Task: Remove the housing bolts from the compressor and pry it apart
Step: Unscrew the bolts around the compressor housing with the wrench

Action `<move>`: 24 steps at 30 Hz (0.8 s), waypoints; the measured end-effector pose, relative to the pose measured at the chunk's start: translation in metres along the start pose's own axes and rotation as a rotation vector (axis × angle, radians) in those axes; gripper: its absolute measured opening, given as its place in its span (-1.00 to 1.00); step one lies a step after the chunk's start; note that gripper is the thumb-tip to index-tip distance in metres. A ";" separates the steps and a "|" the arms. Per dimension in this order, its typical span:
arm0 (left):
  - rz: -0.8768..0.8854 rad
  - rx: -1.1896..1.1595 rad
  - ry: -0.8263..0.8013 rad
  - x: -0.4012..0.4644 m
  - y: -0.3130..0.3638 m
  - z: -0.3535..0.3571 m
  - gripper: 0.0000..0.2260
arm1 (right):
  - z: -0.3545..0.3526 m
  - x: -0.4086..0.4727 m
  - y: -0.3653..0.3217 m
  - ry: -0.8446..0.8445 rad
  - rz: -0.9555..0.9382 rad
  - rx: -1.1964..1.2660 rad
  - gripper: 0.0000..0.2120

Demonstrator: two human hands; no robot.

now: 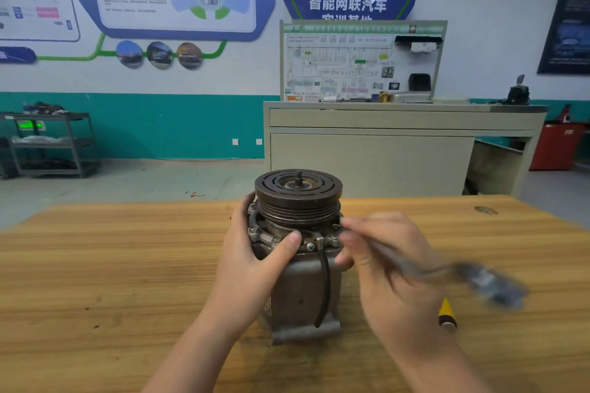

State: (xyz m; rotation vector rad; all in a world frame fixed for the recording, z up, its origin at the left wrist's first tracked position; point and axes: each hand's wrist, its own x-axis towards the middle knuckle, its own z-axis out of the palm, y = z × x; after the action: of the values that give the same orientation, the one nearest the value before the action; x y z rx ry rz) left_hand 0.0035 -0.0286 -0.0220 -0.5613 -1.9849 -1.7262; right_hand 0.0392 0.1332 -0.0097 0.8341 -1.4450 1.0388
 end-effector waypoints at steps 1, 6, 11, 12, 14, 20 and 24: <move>0.002 -0.006 0.001 0.000 0.000 0.000 -0.45 | 0.002 -0.004 0.000 -0.038 -0.049 -0.067 -0.88; -0.009 -0.008 0.004 0.000 -0.001 0.000 -0.44 | 0.015 -0.017 -0.005 0.070 0.013 -0.089 -0.85; -0.061 0.022 -0.018 0.000 -0.003 -0.003 -0.38 | 0.004 0.014 0.009 0.568 0.848 0.508 -0.79; -0.063 0.023 -0.020 0.000 -0.003 -0.002 -0.40 | -0.002 0.021 0.015 0.573 1.016 0.665 -0.80; -0.069 0.021 -0.022 0.000 -0.003 -0.002 -0.44 | -0.008 0.030 0.023 0.586 1.224 0.915 -0.78; -0.080 0.022 -0.044 -0.001 -0.003 -0.004 -0.25 | -0.010 0.030 0.019 0.685 1.021 0.882 -0.76; -0.090 0.031 -0.048 0.000 -0.003 -0.004 -0.34 | -0.007 0.027 0.009 0.582 0.830 0.636 -0.81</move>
State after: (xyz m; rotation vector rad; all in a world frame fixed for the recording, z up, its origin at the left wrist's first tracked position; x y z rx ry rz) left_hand 0.0024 -0.0328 -0.0240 -0.5143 -2.0962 -1.7467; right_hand 0.0304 0.1447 0.0158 0.2552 -0.9326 2.2295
